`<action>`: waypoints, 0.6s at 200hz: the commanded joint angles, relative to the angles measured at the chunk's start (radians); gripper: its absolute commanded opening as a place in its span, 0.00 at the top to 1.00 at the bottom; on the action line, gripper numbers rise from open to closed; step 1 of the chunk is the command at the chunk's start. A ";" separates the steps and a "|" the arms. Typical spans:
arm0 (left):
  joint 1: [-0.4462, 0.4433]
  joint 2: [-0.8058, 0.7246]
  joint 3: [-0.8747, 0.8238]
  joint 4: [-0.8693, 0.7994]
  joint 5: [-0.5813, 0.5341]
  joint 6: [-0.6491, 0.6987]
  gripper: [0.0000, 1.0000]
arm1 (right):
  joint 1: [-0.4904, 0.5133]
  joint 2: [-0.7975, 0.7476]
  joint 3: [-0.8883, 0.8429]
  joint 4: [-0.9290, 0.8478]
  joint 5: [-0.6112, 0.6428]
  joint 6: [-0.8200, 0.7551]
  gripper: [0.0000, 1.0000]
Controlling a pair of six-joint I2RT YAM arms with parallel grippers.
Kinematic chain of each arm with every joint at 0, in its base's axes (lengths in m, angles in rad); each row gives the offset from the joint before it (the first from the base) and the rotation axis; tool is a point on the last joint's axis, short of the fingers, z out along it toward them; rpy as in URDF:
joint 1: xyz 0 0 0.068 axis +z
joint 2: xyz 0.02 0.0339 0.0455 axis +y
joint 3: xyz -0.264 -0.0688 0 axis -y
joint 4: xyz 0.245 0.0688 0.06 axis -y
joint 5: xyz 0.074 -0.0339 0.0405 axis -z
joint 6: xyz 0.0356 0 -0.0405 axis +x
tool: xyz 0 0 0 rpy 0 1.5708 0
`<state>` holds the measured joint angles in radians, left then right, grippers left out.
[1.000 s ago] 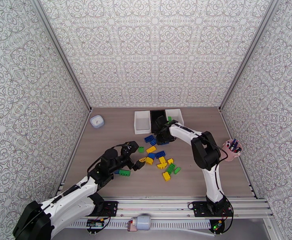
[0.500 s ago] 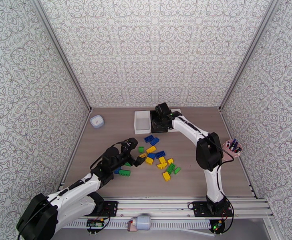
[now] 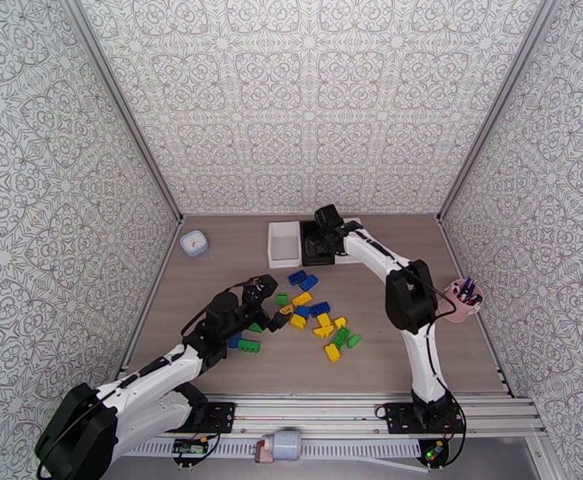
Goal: Sort the legos into containers by color
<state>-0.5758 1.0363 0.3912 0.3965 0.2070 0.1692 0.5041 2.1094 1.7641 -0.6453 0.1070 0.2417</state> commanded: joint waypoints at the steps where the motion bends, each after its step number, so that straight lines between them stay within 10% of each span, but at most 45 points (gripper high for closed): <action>1: 0.010 0.001 0.013 -0.025 0.066 0.048 0.00 | 0.028 -0.148 -0.166 0.045 0.005 0.067 0.09; 120: 0.013 -0.112 -0.056 -0.144 0.193 0.148 0.00 | 0.276 -0.423 -0.571 -0.119 -0.044 0.264 0.18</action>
<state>-0.5713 0.9504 0.3561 0.3122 0.3565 0.2771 0.7647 1.6855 1.2102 -0.7250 0.0868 0.4576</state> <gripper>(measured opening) 0.996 0.836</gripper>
